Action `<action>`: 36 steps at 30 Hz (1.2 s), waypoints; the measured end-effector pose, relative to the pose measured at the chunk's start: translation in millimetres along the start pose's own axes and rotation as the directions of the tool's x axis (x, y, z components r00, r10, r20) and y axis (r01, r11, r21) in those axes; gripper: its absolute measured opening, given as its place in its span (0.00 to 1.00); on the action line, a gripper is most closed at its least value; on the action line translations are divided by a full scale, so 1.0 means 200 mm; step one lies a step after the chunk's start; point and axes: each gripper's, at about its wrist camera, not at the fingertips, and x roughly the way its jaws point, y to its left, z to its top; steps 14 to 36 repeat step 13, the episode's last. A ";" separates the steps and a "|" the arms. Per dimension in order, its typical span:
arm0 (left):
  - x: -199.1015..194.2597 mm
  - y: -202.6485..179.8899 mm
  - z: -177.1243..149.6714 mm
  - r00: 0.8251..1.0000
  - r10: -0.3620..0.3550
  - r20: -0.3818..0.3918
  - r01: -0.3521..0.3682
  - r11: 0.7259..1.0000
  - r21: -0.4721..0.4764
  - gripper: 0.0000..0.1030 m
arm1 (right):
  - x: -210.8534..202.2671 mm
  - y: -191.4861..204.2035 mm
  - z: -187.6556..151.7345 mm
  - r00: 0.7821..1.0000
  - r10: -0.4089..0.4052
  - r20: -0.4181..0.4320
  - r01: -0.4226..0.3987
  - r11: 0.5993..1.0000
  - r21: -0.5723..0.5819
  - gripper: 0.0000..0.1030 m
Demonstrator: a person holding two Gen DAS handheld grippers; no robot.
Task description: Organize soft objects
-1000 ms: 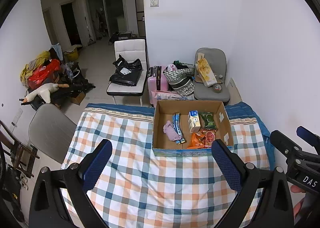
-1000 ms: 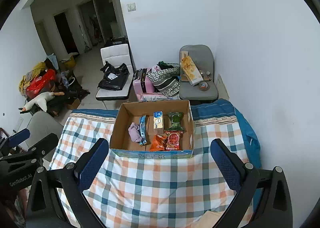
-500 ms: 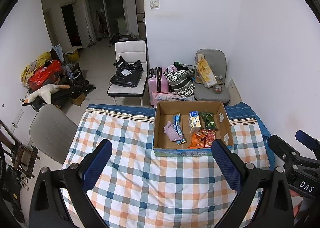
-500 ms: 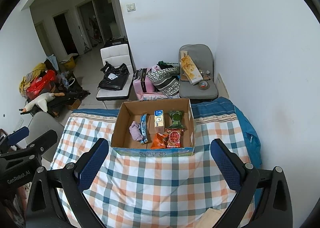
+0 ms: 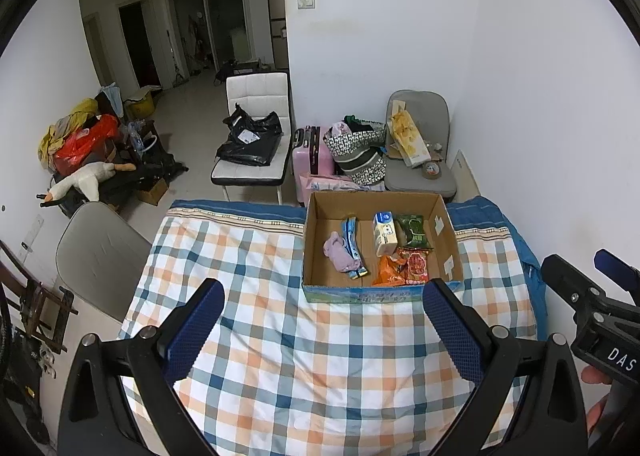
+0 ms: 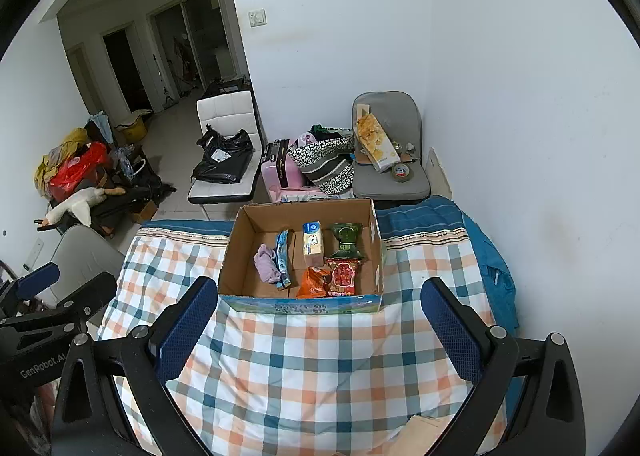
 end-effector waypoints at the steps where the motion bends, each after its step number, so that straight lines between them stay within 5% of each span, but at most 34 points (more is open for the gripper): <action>1: 0.01 0.00 -0.01 1.000 0.000 -0.001 0.000 1.000 0.001 0.99 | 0.00 0.00 0.00 1.000 0.000 -0.002 0.000 1.000 0.002 1.00; 36: 0.03 0.01 -0.02 1.000 0.002 0.000 -0.002 1.000 0.003 0.99 | 0.01 0.00 -0.01 1.000 -0.007 -0.003 0.007 1.000 -0.001 1.00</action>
